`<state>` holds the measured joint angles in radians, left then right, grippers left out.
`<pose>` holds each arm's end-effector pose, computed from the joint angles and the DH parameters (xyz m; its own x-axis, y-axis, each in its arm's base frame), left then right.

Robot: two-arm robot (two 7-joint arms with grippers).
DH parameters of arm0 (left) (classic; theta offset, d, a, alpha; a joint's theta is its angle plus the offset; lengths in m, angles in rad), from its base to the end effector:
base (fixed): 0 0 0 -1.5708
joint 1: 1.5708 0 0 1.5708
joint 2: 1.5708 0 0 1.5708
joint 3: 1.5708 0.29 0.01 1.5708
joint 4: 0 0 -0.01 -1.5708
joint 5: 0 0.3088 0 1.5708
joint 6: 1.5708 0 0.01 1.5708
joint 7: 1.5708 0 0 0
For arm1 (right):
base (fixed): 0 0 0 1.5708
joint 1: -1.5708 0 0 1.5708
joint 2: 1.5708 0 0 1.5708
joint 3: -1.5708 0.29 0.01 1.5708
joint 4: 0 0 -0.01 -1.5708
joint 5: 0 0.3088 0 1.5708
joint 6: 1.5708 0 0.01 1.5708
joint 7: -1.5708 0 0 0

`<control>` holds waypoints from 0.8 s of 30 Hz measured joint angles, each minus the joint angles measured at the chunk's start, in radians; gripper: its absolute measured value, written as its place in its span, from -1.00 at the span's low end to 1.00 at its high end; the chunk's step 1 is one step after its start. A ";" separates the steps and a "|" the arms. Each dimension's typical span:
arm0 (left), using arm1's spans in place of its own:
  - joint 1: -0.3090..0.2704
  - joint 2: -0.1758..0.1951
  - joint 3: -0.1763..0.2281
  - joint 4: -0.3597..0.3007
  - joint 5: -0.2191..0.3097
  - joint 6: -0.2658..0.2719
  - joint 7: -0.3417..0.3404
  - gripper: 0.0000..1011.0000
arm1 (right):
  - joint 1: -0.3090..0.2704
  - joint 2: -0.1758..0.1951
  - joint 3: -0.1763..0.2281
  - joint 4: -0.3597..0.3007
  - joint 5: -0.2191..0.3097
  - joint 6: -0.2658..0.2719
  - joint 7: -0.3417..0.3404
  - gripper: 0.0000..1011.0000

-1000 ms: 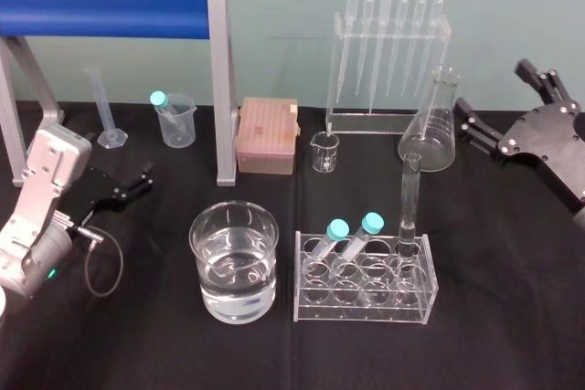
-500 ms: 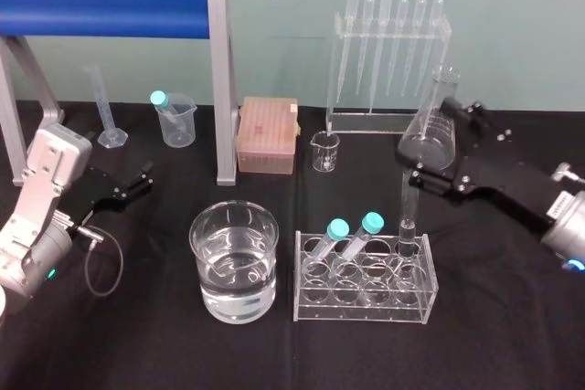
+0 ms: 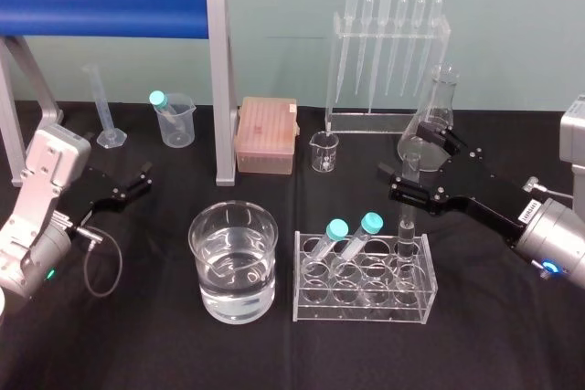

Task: Hold the test tube with one hand and immerse one end into the beaker, then return it to the test tube rack.

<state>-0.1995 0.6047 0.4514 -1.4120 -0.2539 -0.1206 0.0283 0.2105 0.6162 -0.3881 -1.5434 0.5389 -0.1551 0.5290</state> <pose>0.3581 0.0827 -0.3023 0.2923 0.8803 0.3737 -0.9552 0.2873 0.0702 0.3648 -0.0769 -0.2516 0.7323 -0.6644 0.1493 0.6666 0.7442 0.0420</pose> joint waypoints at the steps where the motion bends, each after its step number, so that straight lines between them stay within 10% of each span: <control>1: 0.000 0.000 0.000 0.000 0.000 0.000 0.000 0.98 | 0.000 -0.004 0.002 0.003 -0.002 0.008 0.000 0.98; 24: 0.000 0.000 0.000 0.000 0.000 0.000 0.000 0.98 | -0.011 -0.025 0.024 0.021 0.019 0.108 0.054 0.98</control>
<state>-0.1995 0.6047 0.4513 -1.4120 -0.2539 -0.1205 0.0283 0.1997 0.5910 -0.3637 -1.5223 0.5575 -0.0470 0.5832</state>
